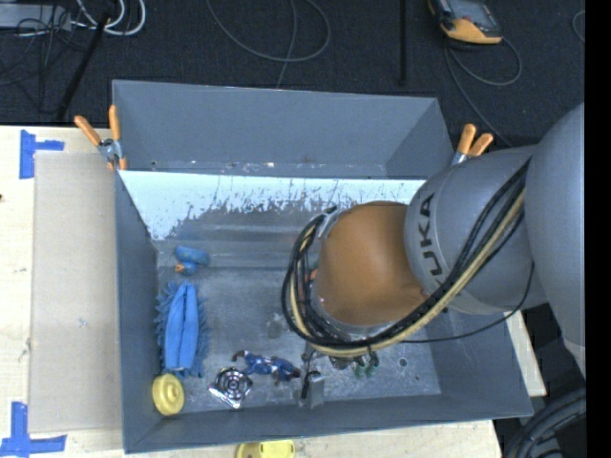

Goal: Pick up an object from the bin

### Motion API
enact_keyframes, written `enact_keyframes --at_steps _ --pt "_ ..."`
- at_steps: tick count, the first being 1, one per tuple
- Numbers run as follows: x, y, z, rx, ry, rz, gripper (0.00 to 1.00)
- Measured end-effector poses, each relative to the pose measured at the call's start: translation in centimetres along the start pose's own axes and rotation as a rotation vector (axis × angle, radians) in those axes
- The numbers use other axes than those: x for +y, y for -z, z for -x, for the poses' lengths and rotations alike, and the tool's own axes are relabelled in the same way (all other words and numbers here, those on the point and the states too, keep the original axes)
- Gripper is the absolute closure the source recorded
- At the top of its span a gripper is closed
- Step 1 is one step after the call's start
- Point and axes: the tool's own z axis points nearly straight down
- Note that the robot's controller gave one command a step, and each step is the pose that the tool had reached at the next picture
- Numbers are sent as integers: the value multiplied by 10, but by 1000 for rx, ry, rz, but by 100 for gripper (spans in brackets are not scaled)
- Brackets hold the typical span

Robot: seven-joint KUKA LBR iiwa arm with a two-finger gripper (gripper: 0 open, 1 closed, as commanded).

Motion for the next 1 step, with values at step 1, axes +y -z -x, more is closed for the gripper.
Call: enact_keyframes --at_steps 1 --pt "5 -45 3 7 -112 1 100"
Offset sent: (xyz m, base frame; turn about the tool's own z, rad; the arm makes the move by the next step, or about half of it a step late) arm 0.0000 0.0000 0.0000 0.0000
